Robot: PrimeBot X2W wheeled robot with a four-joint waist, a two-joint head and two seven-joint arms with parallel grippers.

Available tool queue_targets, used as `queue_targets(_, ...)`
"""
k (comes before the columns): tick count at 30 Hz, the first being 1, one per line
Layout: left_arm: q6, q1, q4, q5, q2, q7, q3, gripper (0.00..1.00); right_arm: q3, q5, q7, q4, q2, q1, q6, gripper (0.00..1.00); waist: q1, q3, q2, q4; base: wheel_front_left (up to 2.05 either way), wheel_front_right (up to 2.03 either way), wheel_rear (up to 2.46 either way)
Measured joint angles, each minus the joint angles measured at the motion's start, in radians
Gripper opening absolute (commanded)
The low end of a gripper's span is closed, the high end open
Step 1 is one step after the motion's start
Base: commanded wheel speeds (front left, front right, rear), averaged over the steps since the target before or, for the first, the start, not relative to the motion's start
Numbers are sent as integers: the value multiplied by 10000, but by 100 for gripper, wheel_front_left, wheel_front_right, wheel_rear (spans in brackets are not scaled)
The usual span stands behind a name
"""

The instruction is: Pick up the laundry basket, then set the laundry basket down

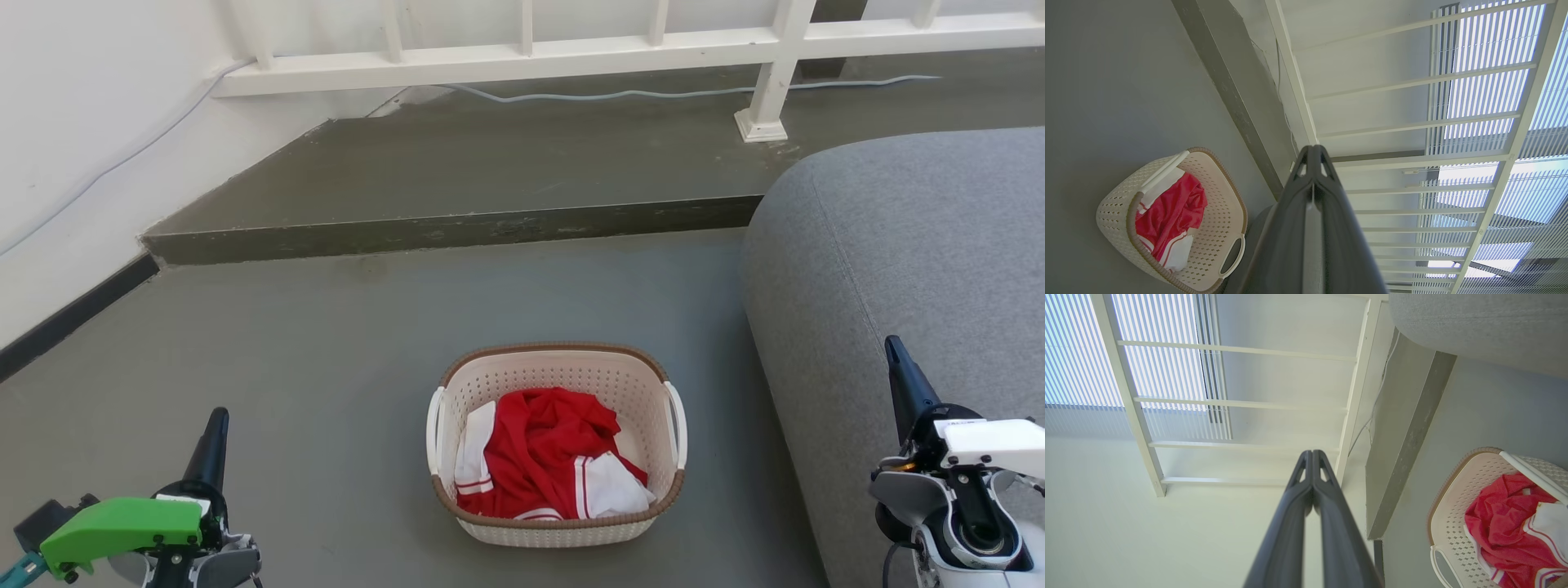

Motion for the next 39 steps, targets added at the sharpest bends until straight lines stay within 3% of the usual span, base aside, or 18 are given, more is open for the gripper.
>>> queue_targets(10, -71, -161, -8, -1147, -8, 336, 234, 0, -332, 1139, 316, -35, 150, -17, 88, 0, 0, -14, 0, 55, 0, 0, 0)
queue_targets(39, -75, -176, -17, -1175, -10, 336, 274, 0, -353, 1175, 316, -56, 150, -37, 90, 0, 0, -13, 0, 54, 0, 0, 0)
